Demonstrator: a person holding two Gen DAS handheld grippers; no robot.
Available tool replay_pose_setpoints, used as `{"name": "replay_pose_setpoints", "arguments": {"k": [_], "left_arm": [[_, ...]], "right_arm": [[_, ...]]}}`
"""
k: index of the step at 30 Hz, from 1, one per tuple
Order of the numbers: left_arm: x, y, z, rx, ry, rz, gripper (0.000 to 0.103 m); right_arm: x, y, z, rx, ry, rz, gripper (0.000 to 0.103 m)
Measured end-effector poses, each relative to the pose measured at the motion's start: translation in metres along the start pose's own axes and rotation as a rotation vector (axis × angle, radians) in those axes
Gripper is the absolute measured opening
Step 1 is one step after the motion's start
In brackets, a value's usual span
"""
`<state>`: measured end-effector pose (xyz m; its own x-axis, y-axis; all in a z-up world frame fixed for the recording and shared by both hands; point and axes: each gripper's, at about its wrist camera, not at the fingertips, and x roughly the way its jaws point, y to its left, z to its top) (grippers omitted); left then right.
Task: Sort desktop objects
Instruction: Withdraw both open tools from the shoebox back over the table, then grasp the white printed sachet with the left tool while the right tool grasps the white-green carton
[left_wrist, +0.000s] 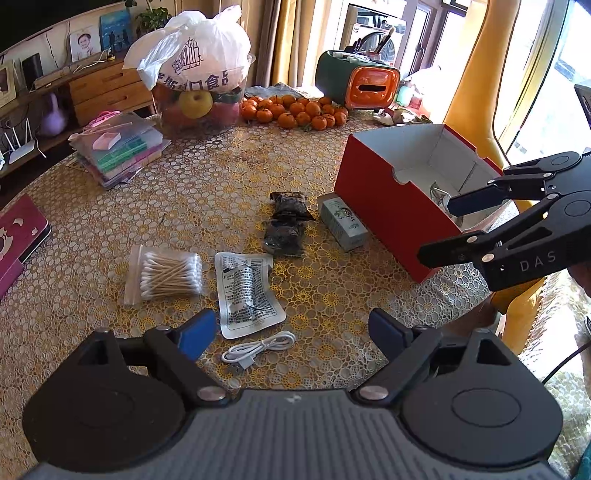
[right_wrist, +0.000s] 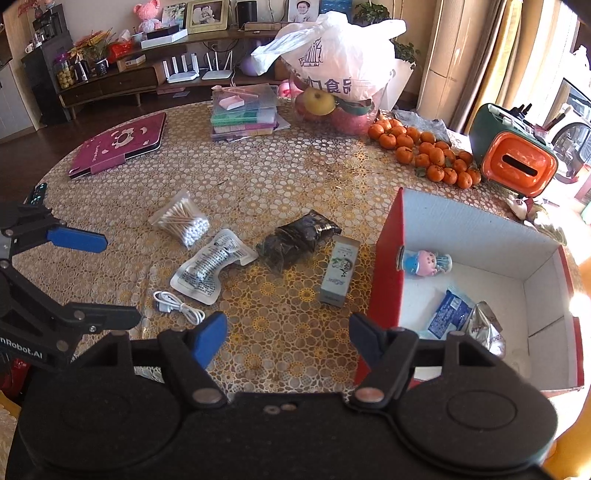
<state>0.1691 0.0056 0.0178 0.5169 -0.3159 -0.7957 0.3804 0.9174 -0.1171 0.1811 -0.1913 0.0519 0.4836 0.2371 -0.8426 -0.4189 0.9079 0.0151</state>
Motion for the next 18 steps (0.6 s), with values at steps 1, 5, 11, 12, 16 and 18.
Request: {"name": "replay_pose_setpoints", "arguments": {"k": [1, 5, 11, 12, 16, 18], "left_arm": [[0.002, 0.002, -0.001, -0.003, 0.003, -0.002, 0.090], [0.011, 0.010, -0.002, -0.008, 0.013, -0.004, 0.090], [0.032, 0.021, 0.001, -0.024, 0.033, -0.014, 0.090], [0.037, 0.023, 0.002, -0.028, 0.038, -0.015, 0.090], [0.052, 0.031, 0.007, -0.034, 0.057, -0.014, 0.090], [0.060, 0.034, 0.010, -0.044, 0.064, -0.018, 0.090]], "right_arm": [[0.003, 0.001, 0.002, 0.002, 0.004, 0.002, 0.073], [0.017, 0.003, 0.006, 0.009, 0.016, 0.004, 0.073], [0.040, 0.000, 0.019, 0.038, 0.036, 0.001, 0.073], [0.045, 0.000, 0.021, 0.041, 0.040, -0.001, 0.073], [0.064, -0.005, 0.028, 0.056, 0.058, -0.004, 0.073], [0.073, -0.008, 0.031, 0.069, 0.064, -0.005, 0.073]]}}
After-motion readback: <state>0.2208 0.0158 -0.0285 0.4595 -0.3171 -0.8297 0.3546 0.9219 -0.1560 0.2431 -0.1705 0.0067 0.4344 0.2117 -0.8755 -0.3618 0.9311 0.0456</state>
